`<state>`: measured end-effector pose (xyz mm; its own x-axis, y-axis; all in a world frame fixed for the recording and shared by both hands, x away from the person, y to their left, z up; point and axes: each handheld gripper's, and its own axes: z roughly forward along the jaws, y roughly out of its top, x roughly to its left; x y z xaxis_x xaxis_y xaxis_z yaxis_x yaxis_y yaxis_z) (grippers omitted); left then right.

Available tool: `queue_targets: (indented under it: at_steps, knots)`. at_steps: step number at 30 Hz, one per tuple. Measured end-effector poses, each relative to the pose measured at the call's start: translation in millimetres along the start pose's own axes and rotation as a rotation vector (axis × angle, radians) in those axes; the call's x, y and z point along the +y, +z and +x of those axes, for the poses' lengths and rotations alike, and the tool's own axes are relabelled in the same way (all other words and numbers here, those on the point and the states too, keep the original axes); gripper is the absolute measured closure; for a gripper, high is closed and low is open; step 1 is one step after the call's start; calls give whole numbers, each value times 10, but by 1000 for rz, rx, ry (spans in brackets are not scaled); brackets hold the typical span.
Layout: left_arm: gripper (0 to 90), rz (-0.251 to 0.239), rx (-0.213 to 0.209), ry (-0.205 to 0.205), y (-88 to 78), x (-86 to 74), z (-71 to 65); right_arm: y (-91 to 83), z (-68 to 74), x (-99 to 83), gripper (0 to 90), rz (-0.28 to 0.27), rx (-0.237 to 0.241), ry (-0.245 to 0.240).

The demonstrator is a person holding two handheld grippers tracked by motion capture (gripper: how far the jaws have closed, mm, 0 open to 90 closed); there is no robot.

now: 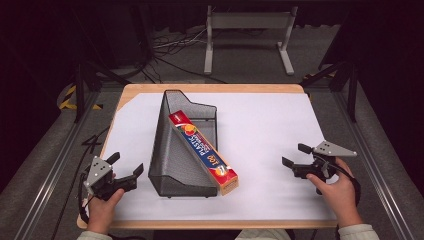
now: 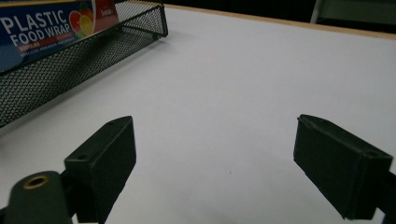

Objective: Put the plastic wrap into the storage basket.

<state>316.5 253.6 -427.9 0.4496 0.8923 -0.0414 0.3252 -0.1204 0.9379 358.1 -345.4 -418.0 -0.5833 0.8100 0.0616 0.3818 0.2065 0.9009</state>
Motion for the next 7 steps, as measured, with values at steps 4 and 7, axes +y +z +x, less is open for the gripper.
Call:
queue_targets:
  at_steps: [4, 7]
  knots:
    - [97, 19, 31, -3, 23, -16, 21, 31, 14, -28, 137, 3, 19, -7]
    - [94, 11, 28, -9, 13, -14, 27, 29, 19, -23, 136, -6, 28, 4]
